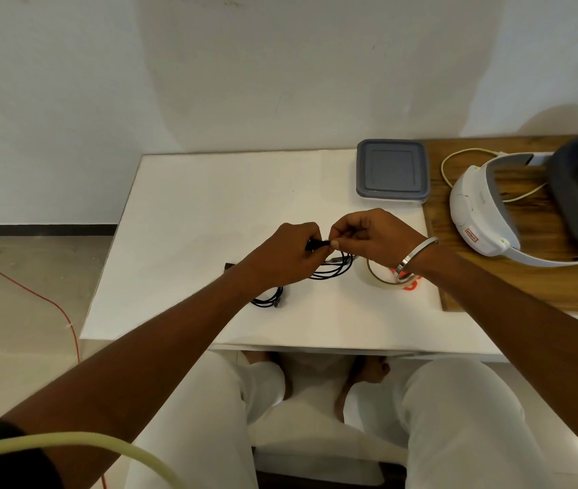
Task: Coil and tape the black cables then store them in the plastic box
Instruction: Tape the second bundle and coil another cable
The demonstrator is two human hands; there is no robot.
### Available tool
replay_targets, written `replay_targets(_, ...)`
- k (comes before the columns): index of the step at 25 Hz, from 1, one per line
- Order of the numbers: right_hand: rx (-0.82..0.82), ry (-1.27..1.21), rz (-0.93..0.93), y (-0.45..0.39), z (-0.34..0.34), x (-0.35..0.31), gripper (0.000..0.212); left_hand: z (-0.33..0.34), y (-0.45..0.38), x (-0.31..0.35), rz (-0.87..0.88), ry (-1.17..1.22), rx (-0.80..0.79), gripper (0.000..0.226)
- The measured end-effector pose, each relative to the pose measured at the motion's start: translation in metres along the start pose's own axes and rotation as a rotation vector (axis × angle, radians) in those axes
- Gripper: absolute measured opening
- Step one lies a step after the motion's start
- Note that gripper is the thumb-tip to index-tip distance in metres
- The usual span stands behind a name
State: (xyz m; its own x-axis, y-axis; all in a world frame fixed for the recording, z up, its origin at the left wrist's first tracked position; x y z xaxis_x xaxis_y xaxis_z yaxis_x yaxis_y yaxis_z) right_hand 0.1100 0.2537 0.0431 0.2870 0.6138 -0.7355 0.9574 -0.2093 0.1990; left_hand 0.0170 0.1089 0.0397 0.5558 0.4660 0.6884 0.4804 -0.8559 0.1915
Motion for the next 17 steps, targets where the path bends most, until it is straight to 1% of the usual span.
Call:
replay_targets(3,0.001,0.006,0.002,0.0015,0.0009,0.0019,0.012,-0.0003,-0.0025,0.0002,-0.034,0.036,-0.046,0.022)
replay_targets(6,0.017,0.023,0.015,0.0022,0.0010,0.0037,0.010,-0.0005,-0.0040,-0.0001,-0.054,0.160,-0.086,0.025)
replay_targets(9,0.036,0.002,0.028,0.0007,0.0015,0.0034,0.011,-0.0014,-0.0039,-0.0007,-0.085,0.289,-0.060,0.023)
replay_targets(12,0.040,0.001,0.036,-0.0009,0.0012,0.0022,0.012,0.0005,-0.0021,-0.0009,-0.104,0.338,-0.041,0.020)
replay_targets(17,0.032,0.012,0.104,-0.0021,0.0020,0.0037,0.015,0.0032,0.0014,-0.0027,-0.122,0.438,-0.015,0.020)
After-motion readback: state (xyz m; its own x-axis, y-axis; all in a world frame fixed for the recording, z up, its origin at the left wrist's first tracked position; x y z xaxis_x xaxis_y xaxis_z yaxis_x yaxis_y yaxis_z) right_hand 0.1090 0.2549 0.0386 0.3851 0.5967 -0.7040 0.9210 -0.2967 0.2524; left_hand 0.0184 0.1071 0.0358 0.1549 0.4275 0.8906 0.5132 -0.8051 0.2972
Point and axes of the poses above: each hand's wrist, its own y-axis away from the middle knuckle, its own z-axis out of the palm, x = y × z, the point moved 2 cm from there along -y, towards the middle knuckle, and after that the axes turned 4 degrees about y, right-handed, at the moved point
